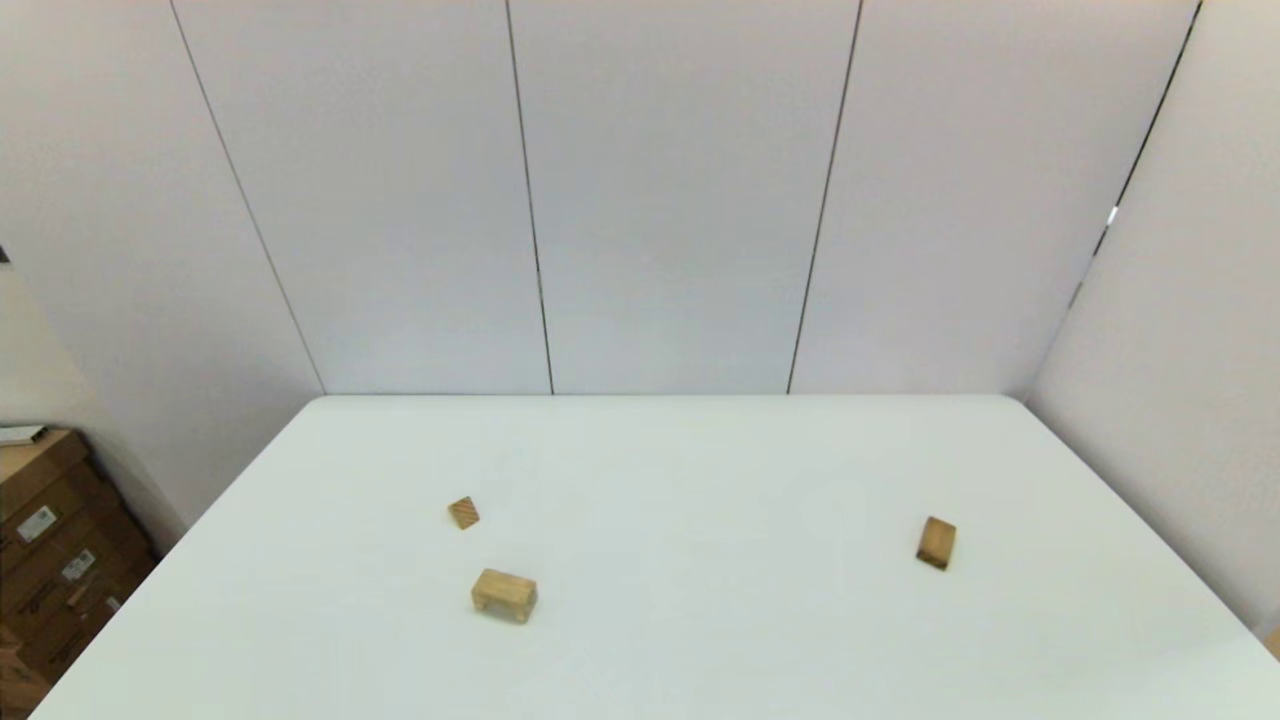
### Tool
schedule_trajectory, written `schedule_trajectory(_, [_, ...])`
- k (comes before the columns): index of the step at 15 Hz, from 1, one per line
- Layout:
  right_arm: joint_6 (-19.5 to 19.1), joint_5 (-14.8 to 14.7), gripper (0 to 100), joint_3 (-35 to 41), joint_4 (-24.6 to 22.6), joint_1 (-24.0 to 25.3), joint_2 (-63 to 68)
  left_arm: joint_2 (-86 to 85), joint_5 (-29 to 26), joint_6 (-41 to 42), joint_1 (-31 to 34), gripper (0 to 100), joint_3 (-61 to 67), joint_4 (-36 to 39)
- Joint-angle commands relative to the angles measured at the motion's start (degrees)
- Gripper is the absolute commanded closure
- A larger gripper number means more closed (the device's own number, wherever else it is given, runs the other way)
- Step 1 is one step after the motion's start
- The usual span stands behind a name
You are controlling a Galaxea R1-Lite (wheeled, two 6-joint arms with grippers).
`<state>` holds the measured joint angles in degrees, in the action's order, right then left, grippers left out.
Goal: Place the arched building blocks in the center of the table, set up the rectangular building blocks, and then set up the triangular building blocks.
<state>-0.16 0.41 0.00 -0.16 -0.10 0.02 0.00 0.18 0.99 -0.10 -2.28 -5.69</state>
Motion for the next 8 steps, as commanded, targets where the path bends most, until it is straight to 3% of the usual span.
schedule_trajectory(1, [-0.02,0.02,0,0.0,-0.02,0.01,-0.02,0.18,-0.45,0.68,0.01,0,-0.53,-0.9])
schedule_trajectory(5, [-0.02,0.02,0,0.0,-0.02,0.01,-0.02,1.23,-1.06,0.51,0.01,0,-8.53,-8.46])
schedule_trajectory(8, [-0.02,-0.06,0,0.0,-0.02,0.01,-0.02,11.34,-5.72,0.42,-0.08,0,-20.4,-12.76])
